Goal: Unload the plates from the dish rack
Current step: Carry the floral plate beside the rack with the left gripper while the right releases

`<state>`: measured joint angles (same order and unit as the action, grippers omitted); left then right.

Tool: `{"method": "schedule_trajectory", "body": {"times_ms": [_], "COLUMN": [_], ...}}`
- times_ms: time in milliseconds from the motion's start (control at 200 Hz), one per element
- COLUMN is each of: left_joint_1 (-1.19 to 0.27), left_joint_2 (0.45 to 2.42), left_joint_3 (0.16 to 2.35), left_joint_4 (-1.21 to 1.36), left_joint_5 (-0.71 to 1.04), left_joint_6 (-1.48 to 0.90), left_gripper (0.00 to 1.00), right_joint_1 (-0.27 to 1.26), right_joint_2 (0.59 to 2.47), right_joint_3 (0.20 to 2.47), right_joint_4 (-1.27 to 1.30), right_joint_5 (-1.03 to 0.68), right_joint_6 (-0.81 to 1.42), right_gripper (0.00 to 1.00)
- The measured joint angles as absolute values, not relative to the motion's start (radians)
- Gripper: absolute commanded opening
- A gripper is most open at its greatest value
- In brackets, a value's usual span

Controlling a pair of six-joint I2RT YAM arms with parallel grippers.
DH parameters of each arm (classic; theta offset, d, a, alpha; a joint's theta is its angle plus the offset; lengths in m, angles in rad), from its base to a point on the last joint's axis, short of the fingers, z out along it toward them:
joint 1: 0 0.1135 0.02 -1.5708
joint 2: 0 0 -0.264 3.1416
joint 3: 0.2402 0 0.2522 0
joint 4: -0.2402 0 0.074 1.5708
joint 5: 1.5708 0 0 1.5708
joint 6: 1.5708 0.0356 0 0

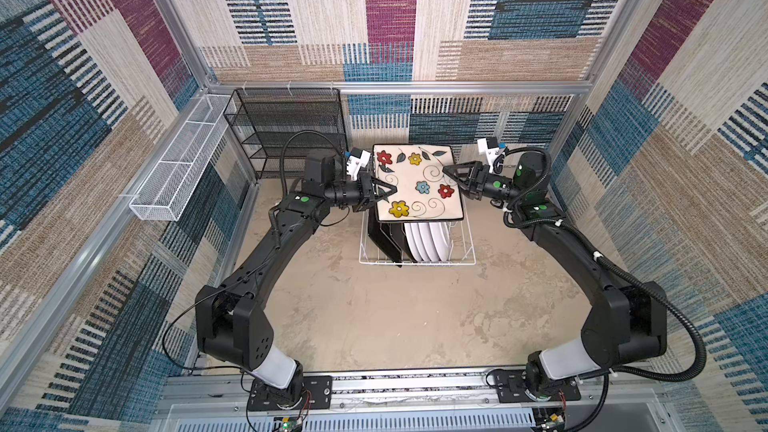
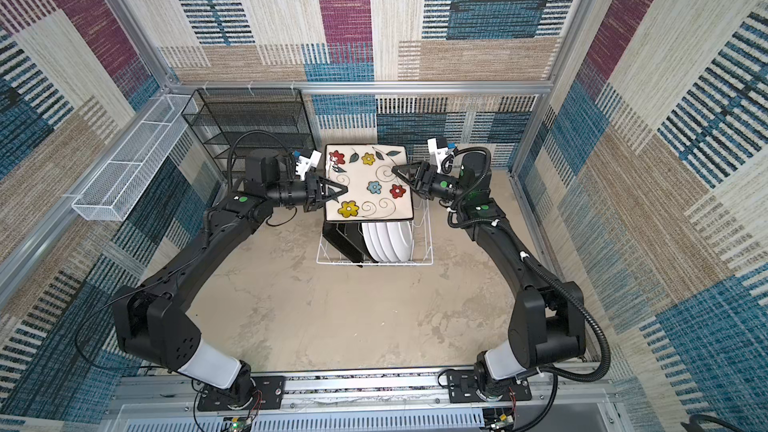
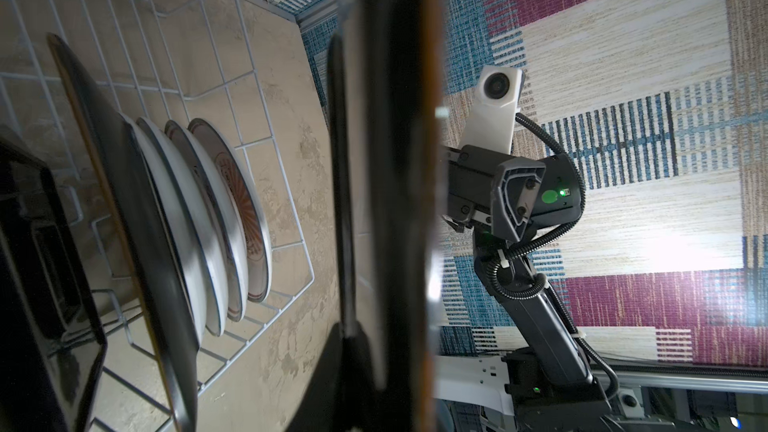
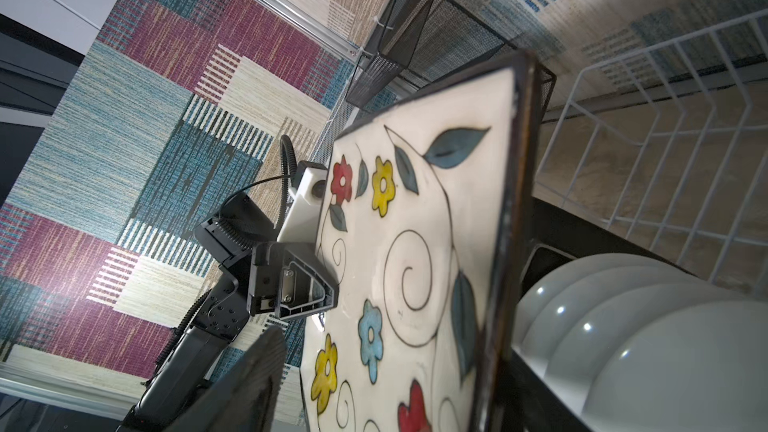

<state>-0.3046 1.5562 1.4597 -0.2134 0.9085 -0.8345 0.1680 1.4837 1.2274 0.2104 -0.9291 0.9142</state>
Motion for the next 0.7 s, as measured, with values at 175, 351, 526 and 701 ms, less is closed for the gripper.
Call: {"method": "schedule_trajectory", "body": {"times_ms": [175, 351, 526, 701], "left_joint_1": [-0.285, -0.258, -0.214, -0.16], "left_joint_2": [1.523, 1.491, 1.472, 1.479], "left_joint_3": [1.511, 1.608, 1.744, 1.924], "left_joint_4": [-0.299, -0.451, -0.689, -0.953], "left_joint_5": [0.892, 0.865, 0.797, 0.693], "left_joint_6": [-0.817, -0.736, -0.585, -0.445], "left_gripper": [0.0, 0.0, 0.0, 0.0], "right_joint_1": [0.168, 0.168, 0.168, 0.167], "right_joint_2": [1.439, 1.385, 1.314, 1.225], "right_joint_3": [1.242, 1.294, 1.317, 1.258], "right_joint_4": [0.139, -0.017, -0.183, -0.266], "right_joint_5": [-0.873, -0.793, -0.688, -0.643], "right_joint_6": [0.847, 0.691, 0.472, 0.309], "right_gripper": [0.99, 0.99, 0.99, 0.99]}}
